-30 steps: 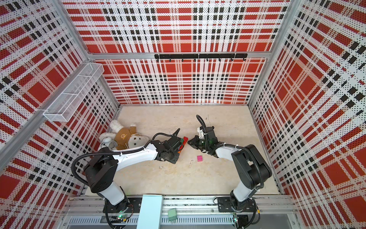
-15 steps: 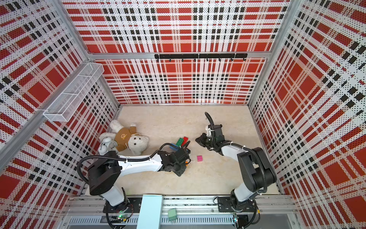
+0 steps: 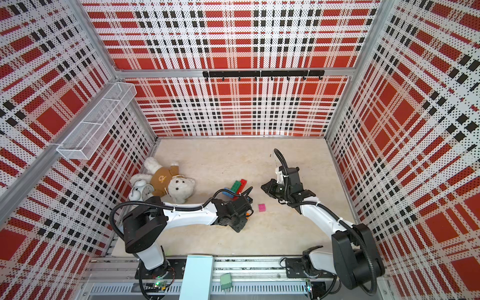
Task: Assemble a small pinwheel with lego
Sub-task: Place the lego brick at the center of the board, then pick up the lego brick from the center of the board.
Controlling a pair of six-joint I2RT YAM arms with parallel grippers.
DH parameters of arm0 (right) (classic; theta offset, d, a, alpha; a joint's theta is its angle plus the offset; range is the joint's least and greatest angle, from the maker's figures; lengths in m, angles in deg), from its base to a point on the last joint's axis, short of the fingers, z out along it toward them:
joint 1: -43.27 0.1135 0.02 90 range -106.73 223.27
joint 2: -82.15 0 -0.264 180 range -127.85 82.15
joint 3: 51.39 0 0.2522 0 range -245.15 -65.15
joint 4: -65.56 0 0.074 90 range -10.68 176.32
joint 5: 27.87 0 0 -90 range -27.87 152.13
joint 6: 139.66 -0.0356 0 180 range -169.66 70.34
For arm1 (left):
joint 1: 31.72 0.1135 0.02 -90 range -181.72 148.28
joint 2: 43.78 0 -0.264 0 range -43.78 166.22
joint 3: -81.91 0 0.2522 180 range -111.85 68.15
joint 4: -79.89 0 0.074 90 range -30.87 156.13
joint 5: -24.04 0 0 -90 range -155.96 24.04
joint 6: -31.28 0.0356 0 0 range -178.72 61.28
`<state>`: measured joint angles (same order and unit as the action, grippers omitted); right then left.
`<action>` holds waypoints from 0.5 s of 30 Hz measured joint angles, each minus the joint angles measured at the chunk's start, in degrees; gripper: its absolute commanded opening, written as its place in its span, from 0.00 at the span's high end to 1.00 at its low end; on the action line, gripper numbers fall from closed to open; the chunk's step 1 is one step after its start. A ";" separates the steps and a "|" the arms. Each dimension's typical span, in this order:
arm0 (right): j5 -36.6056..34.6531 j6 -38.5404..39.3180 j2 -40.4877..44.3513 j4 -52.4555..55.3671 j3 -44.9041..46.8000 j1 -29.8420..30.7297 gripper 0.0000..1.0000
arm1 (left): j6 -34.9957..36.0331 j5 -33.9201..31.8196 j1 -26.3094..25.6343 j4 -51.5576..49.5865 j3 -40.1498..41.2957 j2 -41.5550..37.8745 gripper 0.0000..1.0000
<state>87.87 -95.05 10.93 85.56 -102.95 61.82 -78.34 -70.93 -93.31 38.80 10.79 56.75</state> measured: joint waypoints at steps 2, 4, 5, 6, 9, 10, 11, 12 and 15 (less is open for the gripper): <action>-0.26 -0.04 2.14 1.42 0.96 0.00 0.71 | -0.09 0.02 -0.13 0.09 0.74 -0.59 0.45; -0.39 -0.13 3.80 2.67 1.60 0.00 0.70 | -0.17 0.00 -0.20 0.15 1.14 -0.90 0.49; -0.46 -0.17 4.33 3.17 1.75 0.00 0.69 | -0.28 -0.02 -0.26 0.22 1.22 -0.94 0.51; -0.48 -0.20 4.79 3.48 1.97 0.00 0.68 | -0.46 0.00 -0.31 0.33 1.31 -1.03 0.52; -0.55 -0.33 5.88 4.09 2.75 0.00 0.68 | -0.70 -0.15 -0.63 0.37 1.51 -1.29 0.59; -0.55 -0.39 6.05 4.17 2.97 0.00 0.68 | -0.83 -0.24 -0.76 0.37 1.51 -1.36 0.60; -0.55 -0.46 6.12 4.28 3.13 0.00 0.68 | -0.87 -0.33 -0.90 0.37 1.51 -1.38 0.60; -0.55 -0.48 6.12 4.28 3.23 0.00 0.68 | -0.92 -0.42 -0.98 0.39 1.51 -1.38 0.61; -0.50 -0.63 6.10 4.28 3.39 0.00 0.68 | -1.01 -0.70 -1.09 0.39 1.51 -1.38 0.57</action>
<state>87.37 -95.68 17.03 89.84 -99.56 61.82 -79.34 -71.63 -94.40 39.19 12.29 55.38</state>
